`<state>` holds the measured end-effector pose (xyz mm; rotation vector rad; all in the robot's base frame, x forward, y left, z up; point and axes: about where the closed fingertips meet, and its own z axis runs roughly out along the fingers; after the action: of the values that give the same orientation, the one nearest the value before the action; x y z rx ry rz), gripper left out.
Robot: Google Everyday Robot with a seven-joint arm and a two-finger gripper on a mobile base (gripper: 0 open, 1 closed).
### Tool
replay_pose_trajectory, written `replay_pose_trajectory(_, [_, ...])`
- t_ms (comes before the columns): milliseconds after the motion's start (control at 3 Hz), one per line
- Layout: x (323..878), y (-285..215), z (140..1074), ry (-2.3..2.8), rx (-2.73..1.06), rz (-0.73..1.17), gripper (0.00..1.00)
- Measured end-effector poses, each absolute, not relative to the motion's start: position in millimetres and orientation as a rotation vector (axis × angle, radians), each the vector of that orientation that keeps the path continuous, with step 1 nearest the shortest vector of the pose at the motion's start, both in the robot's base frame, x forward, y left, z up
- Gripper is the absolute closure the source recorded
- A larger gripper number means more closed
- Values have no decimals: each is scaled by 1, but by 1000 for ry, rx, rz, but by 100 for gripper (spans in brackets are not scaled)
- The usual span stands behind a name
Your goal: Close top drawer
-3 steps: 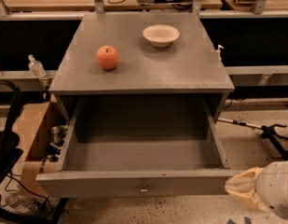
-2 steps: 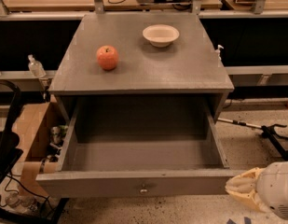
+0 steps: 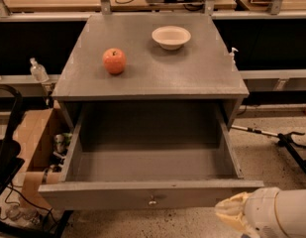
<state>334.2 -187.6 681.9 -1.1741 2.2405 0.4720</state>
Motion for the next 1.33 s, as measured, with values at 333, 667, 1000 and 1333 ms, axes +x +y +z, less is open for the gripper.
replay_pose_trajectory(333, [347,-168,648,2169,-1155,583,100])
replay_pose_trajectory(667, [364,-153,624,2100,-1140,659,100])
replay_pose_trajectory(1000, [385,-138,610,2050,-1138,701,100])
replay_pose_trajectory(1333, [413,-130,605,2013,-1137,707,100])
